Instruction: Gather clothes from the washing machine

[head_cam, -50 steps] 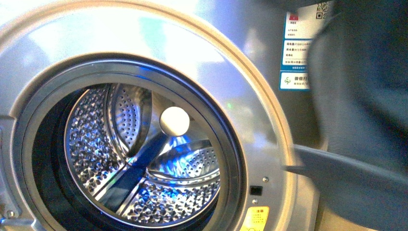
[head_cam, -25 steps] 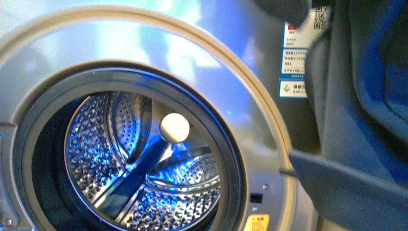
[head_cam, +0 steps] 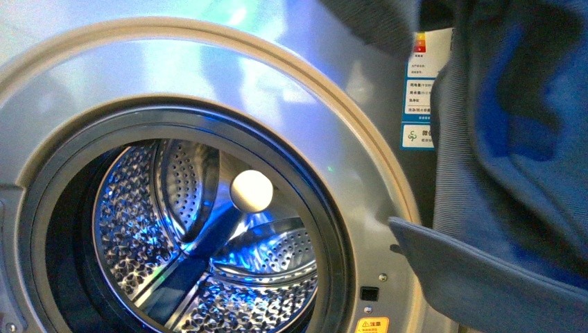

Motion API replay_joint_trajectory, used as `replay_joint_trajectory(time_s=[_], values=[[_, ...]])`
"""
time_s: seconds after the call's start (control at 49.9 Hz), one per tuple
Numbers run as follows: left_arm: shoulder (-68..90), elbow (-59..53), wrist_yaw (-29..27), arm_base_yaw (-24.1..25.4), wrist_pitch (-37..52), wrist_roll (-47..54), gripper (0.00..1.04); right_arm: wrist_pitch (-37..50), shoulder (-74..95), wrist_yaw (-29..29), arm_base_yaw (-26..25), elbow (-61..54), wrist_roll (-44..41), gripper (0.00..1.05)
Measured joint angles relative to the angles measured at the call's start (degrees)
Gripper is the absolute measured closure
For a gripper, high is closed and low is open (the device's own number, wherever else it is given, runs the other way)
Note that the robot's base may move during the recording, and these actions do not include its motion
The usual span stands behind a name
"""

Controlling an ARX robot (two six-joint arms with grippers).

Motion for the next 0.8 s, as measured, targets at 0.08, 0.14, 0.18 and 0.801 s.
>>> replay_joint_trajectory(time_s=[0.08, 0.14, 0.18, 0.801], values=[[0.0, 0.0, 0.0, 0.0, 0.0, 0.0, 0.92, 6.5, 3.3, -1.9, 0.8, 1.5, 5.6, 0.08], [0.0, 0.0, 0.0, 0.0, 0.0, 0.0, 0.92, 9.7, 5.1, -2.6, 1.0, 1.6, 7.8, 0.08], [0.0, 0.0, 0.0, 0.0, 0.0, 0.0, 0.92, 10.8, 5.7, -2.7, 1.0, 1.6, 8.2, 0.08], [0.0, 0.0, 0.0, 0.0, 0.0, 0.0, 0.92, 0.4, 10.1, -0.3, 20.9, 6.0, 6.5, 0.08]])
